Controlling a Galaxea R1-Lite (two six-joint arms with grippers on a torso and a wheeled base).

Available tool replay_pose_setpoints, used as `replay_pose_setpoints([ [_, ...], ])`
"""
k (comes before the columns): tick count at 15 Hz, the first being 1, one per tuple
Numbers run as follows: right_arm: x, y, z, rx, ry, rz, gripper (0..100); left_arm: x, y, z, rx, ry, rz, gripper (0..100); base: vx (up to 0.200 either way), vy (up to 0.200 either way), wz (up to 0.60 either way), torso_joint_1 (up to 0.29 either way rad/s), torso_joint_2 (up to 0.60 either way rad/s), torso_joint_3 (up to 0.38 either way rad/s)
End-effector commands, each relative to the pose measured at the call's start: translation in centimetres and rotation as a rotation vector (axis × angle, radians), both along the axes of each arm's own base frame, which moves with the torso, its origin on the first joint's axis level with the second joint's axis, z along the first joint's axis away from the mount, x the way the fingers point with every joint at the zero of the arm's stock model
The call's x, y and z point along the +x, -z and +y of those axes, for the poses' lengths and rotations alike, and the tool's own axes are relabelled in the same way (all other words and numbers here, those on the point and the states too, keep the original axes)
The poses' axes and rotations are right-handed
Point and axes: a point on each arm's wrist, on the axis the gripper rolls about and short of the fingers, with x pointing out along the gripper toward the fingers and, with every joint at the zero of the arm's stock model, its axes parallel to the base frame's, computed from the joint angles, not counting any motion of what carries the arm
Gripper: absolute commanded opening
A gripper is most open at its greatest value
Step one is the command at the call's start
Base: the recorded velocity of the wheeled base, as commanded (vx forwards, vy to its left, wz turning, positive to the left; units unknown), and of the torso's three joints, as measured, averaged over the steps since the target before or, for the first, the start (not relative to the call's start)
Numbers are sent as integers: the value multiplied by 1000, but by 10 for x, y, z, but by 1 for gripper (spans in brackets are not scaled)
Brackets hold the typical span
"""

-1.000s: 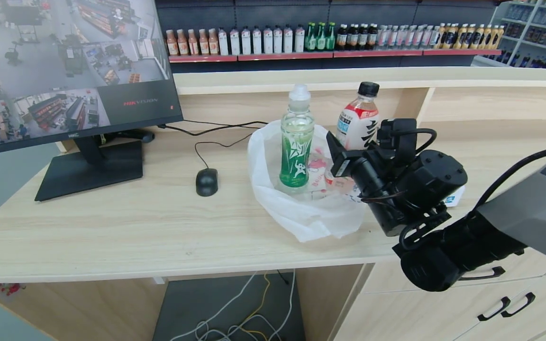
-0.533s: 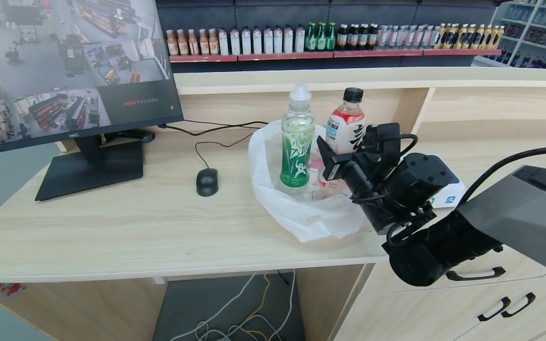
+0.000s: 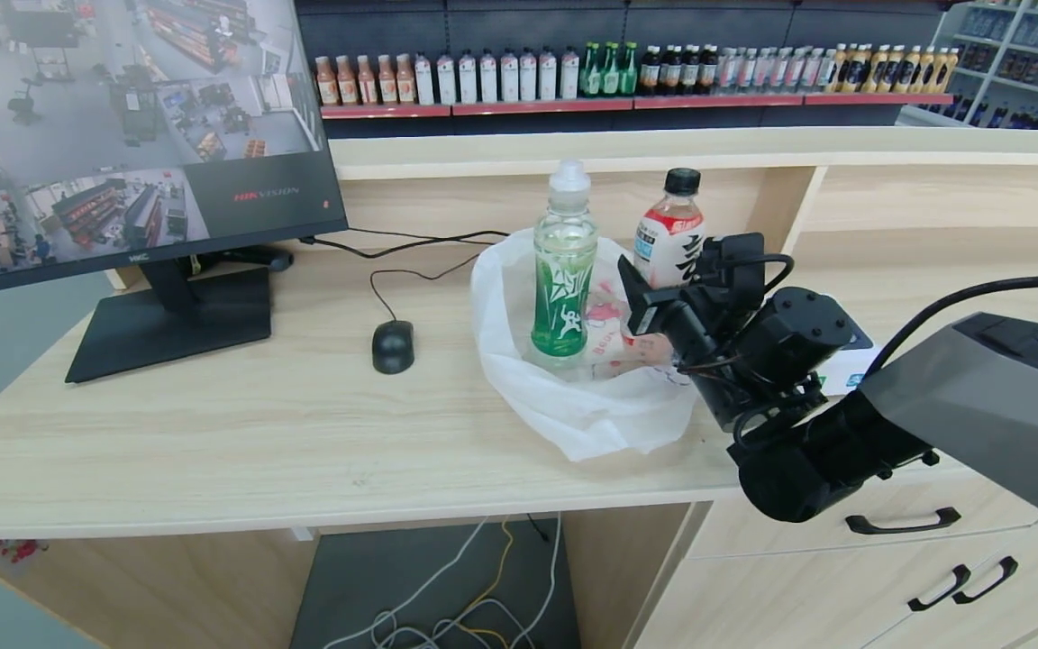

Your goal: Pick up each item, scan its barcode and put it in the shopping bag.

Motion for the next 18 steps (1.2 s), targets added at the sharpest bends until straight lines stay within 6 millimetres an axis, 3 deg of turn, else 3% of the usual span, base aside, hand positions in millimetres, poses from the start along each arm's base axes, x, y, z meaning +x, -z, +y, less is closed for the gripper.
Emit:
replay_pose_setpoints([
  [1,6,1,-6,-3,11,-6,0,0,0,0,0,-1,0,100,0,0,0,0,0,0],
  [7,12,3,-3,-5,6,-19,0,0,0,0,0,-1,0,100,0,0,0,0,0,0],
  [13,21,28,4,-23,2,28,0,0,0,0,0,-1,0,100,0,0,0,0,0,0],
  [18,20,33,4,-31,1,46,0,0,0,0,0,-1,0,100,0,0,0,0,0,0],
])
